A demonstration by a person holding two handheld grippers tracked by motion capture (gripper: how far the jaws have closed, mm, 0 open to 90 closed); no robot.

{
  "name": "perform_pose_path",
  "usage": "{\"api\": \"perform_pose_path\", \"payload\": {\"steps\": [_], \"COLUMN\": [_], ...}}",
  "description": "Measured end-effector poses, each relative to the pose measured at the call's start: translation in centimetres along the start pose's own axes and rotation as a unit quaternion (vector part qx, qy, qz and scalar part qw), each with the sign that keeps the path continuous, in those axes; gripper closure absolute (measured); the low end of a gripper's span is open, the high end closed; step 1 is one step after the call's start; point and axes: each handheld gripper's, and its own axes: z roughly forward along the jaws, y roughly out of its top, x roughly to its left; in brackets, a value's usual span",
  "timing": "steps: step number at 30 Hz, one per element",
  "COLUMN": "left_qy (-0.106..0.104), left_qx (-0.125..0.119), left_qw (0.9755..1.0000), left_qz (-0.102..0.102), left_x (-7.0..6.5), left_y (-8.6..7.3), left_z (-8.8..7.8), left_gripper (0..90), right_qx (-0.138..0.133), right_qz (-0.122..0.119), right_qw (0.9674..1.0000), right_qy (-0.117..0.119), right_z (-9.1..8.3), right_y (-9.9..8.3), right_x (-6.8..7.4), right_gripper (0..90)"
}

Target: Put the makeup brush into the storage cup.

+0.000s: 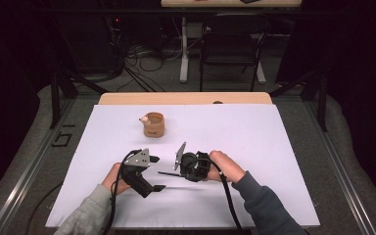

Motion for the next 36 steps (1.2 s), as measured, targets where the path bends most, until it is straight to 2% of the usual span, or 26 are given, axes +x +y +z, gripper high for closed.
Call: {"api": "perform_pose_path", "payload": {"steps": [14, 21, 32, 36], "left_qy": [0.011, 0.017, 0.007, 0.006], "left_qx": [0.038, 0.051, 0.056, 0.058], "left_qw": [0.9989, 0.9980, 0.9976, 0.9973], "left_qz": [0.023, 0.033, 0.041, 0.044], "left_x": [-0.6, -0.7, -0.9, -0.9], "left_y": [0.6, 0.8, 0.8, 0.7], "left_z": [0.7, 1.3, 1.6, 1.7], "left_gripper": [1.5, 17.7, 54.3, 61.3], "right_qx": [-0.007, -0.008, -0.002, -0.001], "right_qz": [-0.028, -0.036, -0.051, -0.053], "right_qw": [0.9995, 0.9993, 0.9986, 0.9985], "right_qy": [-0.010, -0.011, -0.014, -0.017], "right_z": [-0.1, 0.0, 0.2, 0.3], "right_y": [0.7, 0.9, 1.2, 1.3], "right_x": [0.7, 0.9, 1.3, 1.4], "right_gripper": [83.4, 83.4, 83.4, 83.4]}}
